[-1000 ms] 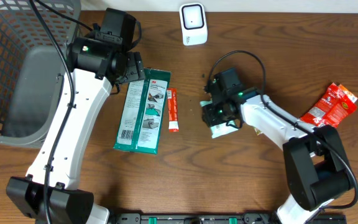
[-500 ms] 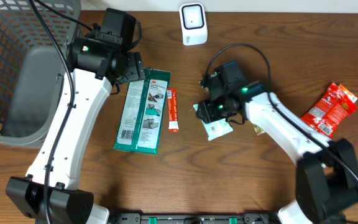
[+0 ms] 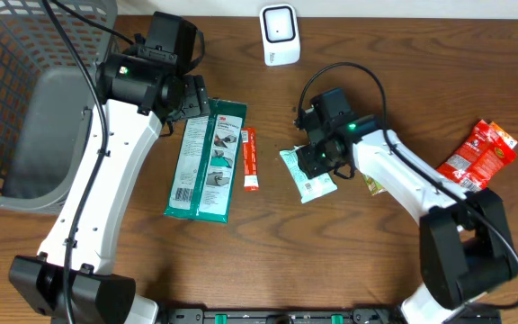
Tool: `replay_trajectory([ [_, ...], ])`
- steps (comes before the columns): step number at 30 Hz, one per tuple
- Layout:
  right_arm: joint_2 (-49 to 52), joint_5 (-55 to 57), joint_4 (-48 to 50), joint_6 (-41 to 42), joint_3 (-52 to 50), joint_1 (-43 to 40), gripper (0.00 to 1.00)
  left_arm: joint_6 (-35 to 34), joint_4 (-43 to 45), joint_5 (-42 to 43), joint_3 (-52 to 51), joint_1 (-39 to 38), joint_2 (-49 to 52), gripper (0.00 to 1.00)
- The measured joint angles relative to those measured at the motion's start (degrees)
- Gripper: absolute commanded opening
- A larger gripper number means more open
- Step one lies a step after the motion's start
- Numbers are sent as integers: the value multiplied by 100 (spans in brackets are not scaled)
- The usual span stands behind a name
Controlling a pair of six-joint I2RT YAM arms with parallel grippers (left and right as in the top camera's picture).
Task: Scan the item barcode
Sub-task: 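Lower the right gripper onto the mint-green wipe pack and grasp it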
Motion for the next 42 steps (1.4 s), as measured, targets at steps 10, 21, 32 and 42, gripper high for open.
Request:
replay_trajectory([
  [10, 264, 55, -498, 291, -15, 0, 59, 0, 0, 0, 0, 0, 0, 93],
  [21, 264, -772, -492, 511, -20, 0, 56, 0, 0, 0, 0, 0, 0, 93],
  [32, 262, -811, -566, 326, 37, -210, 59, 0, -2, 0, 0, 0, 0, 94],
  [42, 262, 0, -448, 227, -44, -278, 65, 0, 0, 0, 0, 0, 0, 93],
])
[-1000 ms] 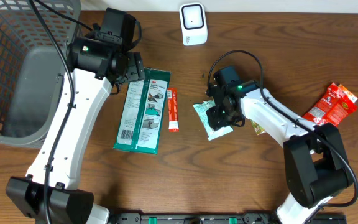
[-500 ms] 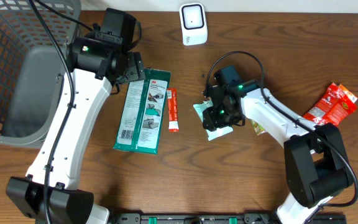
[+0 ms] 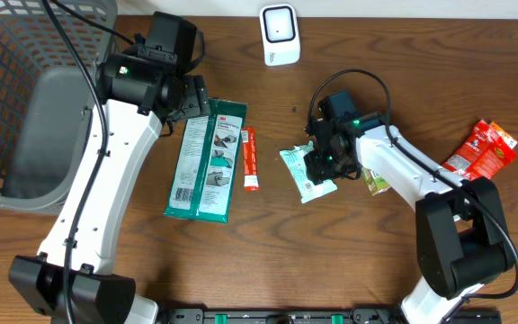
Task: Scan the item barcode
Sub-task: 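Lower the right gripper onto the mint-green wipe pack and grasp it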
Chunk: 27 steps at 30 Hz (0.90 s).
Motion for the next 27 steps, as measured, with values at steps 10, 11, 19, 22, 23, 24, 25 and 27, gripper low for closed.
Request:
replay_trajectory([
  [10, 0, -107, -9, -74, -170, 0, 62, 0, 0, 0, 0, 0, 0, 93],
  [11, 0, -157, -11, -79, -170, 0, 61, 0, 0, 0, 0, 0, 0, 94],
  [19, 0, -848, -11, -76, -170, 0, 62, 0, 0, 0, 0, 0, 0, 93],
  [22, 0, -1222, -46, -76, -173, 0, 62, 0, 0, 0, 0, 0, 0, 94],
  [23, 0, -1314, -61, -76, -175, 0, 62, 0, 0, 0, 0, 0, 0, 93],
  [24, 0, -1364, -66, -76, -177, 0, 62, 0, 0, 0, 0, 0, 0, 93],
  [25, 0, -1390, -68, -76, -177, 0, 63, 0, 0, 0, 0, 0, 0, 94],
  [27, 0, -1388, -68, -76, -177, -9, 64, 0, 0, 0, 0, 0, 0, 93],
])
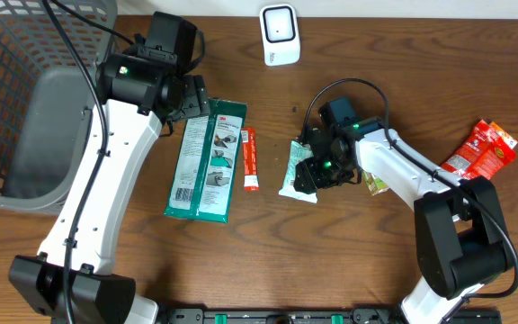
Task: Scan the item barcode
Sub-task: 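Lower the right gripper onto the mint-green wipe pack and grasp it, then bring the left gripper in and pinch the wipe pack beside the right gripper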
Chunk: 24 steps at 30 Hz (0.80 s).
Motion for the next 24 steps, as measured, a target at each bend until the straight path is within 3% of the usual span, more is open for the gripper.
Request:
replay_trajectory([
  [8, 0, 225, 179, 138, -2, -120, 68, 0, 0, 0, 0, 0, 0, 94],
  [21, 0, 229, 459, 564, -4, -286, 66, 0, 201, 0, 0, 0, 0, 95],
  [22, 0, 205, 468, 592, -4, -286, 66, 2, 260, 2, 0, 0, 0, 79],
  [24, 0, 168, 481, 636, -4, -286, 66, -2, 243, 81, 0, 0, 0, 25],
])
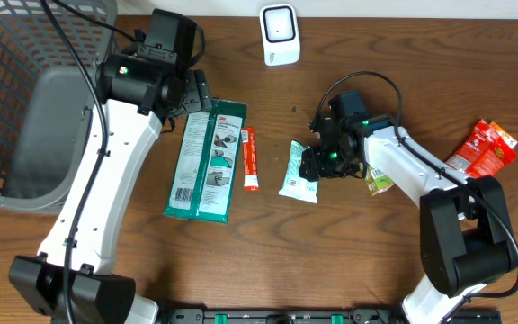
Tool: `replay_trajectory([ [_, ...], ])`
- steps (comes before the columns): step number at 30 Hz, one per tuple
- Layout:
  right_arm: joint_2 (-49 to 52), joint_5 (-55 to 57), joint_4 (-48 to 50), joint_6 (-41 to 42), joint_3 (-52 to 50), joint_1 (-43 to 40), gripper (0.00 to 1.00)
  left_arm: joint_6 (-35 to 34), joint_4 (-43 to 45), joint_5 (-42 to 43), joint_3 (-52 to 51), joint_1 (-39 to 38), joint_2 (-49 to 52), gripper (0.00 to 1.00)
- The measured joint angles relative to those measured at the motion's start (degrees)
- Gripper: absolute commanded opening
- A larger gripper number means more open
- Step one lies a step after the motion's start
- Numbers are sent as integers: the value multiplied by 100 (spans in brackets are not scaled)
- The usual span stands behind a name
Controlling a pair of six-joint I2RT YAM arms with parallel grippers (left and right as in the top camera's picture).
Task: Scan the item barcode
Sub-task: 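Bring the left gripper in and pinch the wipe pack beside the right gripper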
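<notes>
A small pale teal and white packet (298, 171) lies flat on the brown table (349, 261), its long side running near to far. My right gripper (317, 165) is low at the packet's right edge and touches or nearly touches it. Its dark fingers blend together from above, so whether they are closed on the edge does not show. The white barcode scanner (280, 34) stands at the far edge, centre. My left gripper (198, 95) hangs over the top left corner of a large green package (207, 160), its fingers apart with nothing between them.
A red-orange stick pack (250, 158) lies beside the green package. A small yellow-green packet (379, 182) sits under my right forearm. Two red snack bags (484, 153) are at the right edge. A grey mesh basket (7, 54) fills the far left.
My right gripper has shifted a little to the right, from over the packet's right half to its right edge, leaving the whole packet visible. The packet lies where it was. The left arm barely moved.
At first my right gripper was over the packet, which lay slanted. It still lay slanted with the gripper on its right part. Then the packet had turned to lie near to far under the gripper. It now lies uncovered, with the gripper at its right edge.
</notes>
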Motion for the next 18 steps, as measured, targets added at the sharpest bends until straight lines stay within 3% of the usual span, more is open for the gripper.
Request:
replay_trajectory([
  [2, 0, -13, 4, 22, 0, 0, 67, -15, -7, 345, -2, 0, 0, 11],
  [4, 0, -24, 7, 42, 0, 0, 67, 85, 31, 866, -92, -13, -2, 8],
  [9, 0, -68, 15, 85, -4, -4, 66, 409, 487, 1974, -874, -337, 0, 8],
  [18, 0, -658, -59, 127, -11, -431, 64, 568, 2339, 2940, -2446, -1220, 96, 8],
])
